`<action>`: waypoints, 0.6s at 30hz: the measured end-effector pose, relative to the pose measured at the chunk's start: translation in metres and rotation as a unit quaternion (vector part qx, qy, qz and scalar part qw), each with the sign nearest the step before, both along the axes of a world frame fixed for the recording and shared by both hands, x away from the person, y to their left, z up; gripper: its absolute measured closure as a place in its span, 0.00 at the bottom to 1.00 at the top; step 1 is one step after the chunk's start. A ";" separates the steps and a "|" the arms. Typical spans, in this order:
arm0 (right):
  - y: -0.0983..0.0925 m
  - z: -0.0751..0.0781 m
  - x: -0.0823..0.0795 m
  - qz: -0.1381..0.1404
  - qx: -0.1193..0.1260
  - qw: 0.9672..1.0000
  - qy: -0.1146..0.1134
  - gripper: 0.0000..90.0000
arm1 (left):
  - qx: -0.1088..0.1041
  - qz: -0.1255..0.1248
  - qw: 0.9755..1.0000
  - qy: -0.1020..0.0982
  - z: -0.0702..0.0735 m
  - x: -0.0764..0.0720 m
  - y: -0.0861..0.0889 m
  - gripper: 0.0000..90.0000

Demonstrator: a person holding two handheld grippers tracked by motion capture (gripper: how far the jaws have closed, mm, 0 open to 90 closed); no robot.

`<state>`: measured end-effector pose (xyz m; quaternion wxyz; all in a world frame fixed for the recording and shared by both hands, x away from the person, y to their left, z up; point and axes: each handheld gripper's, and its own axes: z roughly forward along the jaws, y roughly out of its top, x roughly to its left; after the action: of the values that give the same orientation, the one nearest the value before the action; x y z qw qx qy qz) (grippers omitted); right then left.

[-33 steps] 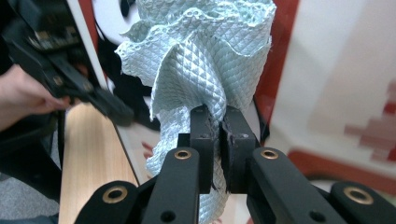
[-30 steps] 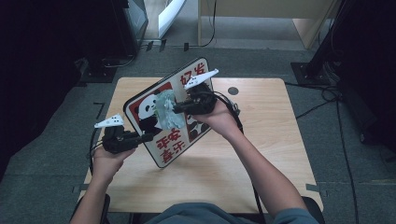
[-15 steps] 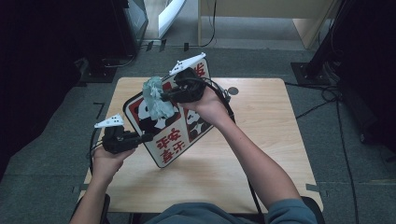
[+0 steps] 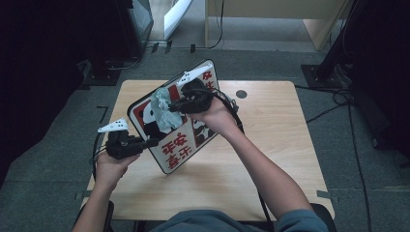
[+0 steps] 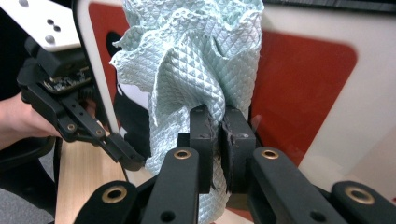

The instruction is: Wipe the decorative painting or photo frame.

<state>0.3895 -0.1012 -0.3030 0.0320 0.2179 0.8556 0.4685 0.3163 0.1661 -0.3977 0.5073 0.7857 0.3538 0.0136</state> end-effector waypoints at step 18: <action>-0.005 -0.034 -0.007 0.001 -0.002 1.000 0.022 0.94 | -0.001 -0.002 1.000 0.000 0.000 0.000 0.000 0.87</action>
<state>0.3822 -0.1062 -0.3370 0.0127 0.2274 0.8572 0.4618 0.3163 0.1663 -0.3978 0.5080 0.7858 0.3526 0.0120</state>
